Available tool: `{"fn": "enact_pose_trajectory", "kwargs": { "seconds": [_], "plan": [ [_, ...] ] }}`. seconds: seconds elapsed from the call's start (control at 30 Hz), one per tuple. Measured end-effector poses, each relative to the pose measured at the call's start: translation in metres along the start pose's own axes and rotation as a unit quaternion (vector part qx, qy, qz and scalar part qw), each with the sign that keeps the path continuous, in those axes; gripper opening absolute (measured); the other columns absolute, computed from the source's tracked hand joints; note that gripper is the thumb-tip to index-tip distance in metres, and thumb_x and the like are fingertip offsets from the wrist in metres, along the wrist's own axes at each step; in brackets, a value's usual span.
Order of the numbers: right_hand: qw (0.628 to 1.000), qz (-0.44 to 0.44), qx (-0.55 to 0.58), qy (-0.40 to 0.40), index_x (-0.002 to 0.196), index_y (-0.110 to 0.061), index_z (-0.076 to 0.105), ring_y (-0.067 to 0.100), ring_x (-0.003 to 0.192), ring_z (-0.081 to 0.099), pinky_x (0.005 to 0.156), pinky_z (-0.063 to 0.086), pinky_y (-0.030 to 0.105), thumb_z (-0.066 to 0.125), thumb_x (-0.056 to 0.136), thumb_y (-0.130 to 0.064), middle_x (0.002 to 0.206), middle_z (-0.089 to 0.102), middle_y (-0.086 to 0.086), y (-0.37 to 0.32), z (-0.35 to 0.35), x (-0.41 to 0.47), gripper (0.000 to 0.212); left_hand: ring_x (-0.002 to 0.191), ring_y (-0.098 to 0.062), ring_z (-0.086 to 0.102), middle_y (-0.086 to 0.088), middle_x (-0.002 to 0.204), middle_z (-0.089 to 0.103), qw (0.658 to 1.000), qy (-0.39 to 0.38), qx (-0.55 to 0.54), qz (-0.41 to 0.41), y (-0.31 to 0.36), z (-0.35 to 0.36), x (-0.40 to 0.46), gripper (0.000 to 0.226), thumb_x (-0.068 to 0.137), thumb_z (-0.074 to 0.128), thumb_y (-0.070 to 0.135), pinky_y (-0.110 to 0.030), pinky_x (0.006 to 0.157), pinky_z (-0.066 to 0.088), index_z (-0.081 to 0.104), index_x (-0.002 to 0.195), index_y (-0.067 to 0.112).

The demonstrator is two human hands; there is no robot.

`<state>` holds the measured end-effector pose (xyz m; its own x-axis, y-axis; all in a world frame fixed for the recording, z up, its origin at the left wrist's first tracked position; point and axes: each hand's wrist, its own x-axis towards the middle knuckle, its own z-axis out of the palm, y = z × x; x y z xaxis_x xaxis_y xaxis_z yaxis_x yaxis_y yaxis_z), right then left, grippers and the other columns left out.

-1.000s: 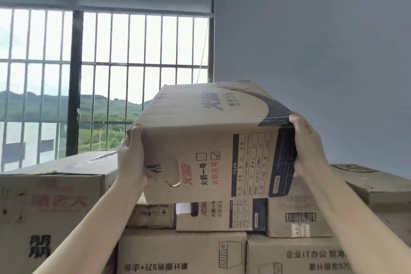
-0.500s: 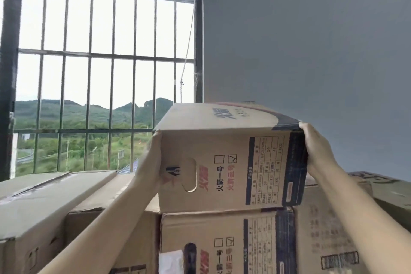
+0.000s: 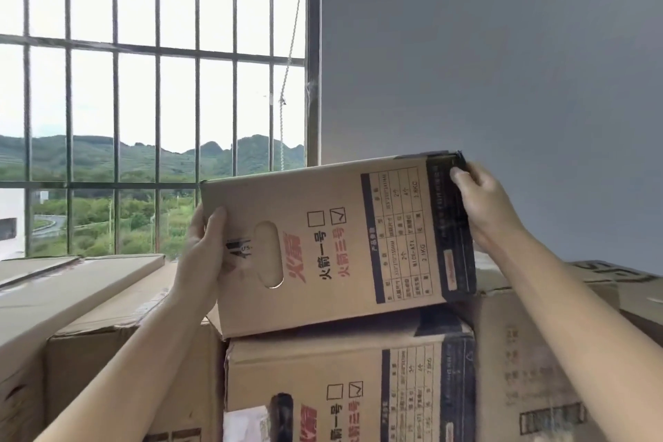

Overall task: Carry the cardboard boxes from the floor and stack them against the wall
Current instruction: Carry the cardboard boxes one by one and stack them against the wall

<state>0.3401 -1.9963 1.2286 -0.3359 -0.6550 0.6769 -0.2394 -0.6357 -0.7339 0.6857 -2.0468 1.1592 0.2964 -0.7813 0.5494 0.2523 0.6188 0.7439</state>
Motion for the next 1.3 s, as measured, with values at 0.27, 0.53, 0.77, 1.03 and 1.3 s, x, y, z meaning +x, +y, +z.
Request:
{"fn": "enact_pose_trajectory", "kwargs": {
  "seconds": [0.27,0.53,0.77,1.03,1.3],
  "plan": [
    [1.0,0.0,0.0,0.027,0.114,-0.033,0.057,0.015,0.101,0.064,0.09,0.052,0.043,0.039,0.102,-0.027,0.109,0.066,-0.002,0.052,-0.013,-0.013,0.022,0.092,-0.009,0.066,0.017,0.101,0.071,0.995,-0.019,0.057,0.074,0.007,0.009,0.001,0.041,0.072,0.057,0.062,-0.032,0.077,0.05,0.06,0.111,0.054],
    [0.998,-0.008,-0.009,0.063,0.122,-0.02,0.056,0.013,0.099,0.062,0.075,0.049,0.03,0.038,0.102,-0.026,0.104,0.065,-0.005,0.07,-0.013,0.002,0.028,0.087,-0.001,0.065,0.017,0.103,0.069,0.993,-0.039,0.063,0.096,-0.007,0.027,-0.01,0.036,0.098,0.046,0.03,-0.022,0.073,0.052,0.052,0.133,0.035],
    [0.995,-0.034,-0.045,0.077,0.13,-0.02,0.049,0.02,0.108,0.058,0.093,0.048,0.042,0.036,0.101,-0.031,0.119,0.062,0.002,0.085,-0.01,-0.008,0.033,0.123,-0.013,0.052,0.008,0.135,0.056,0.989,-0.04,0.1,0.097,-0.023,0.019,-0.023,0.04,0.1,0.042,0.034,-0.045,0.108,0.038,0.041,0.141,0.037],
    [0.998,-0.028,-0.046,0.025,0.137,-0.031,0.041,0.005,0.11,0.055,0.096,0.043,0.032,0.039,0.101,-0.024,0.121,0.057,-0.016,0.084,-0.013,-0.029,0.038,0.125,-0.02,0.049,-0.002,0.137,0.053,0.975,-0.003,0.185,0.126,-0.021,0.016,-0.027,0.042,0.102,0.037,0.033,-0.047,0.108,0.036,0.038,0.144,0.024],
    [0.992,-0.006,-0.119,-0.033,0.151,-0.028,0.02,0.009,0.138,0.032,0.113,0.03,0.04,0.047,0.099,-0.028,0.153,0.032,-0.009,0.07,-0.046,-0.062,0.058,0.131,-0.012,0.039,0.005,0.151,0.035,0.95,0.051,0.279,0.13,-0.009,0.009,-0.06,0.051,0.099,0.043,0.035,-0.038,0.106,0.036,0.026,0.147,0.033]
  ]
}}
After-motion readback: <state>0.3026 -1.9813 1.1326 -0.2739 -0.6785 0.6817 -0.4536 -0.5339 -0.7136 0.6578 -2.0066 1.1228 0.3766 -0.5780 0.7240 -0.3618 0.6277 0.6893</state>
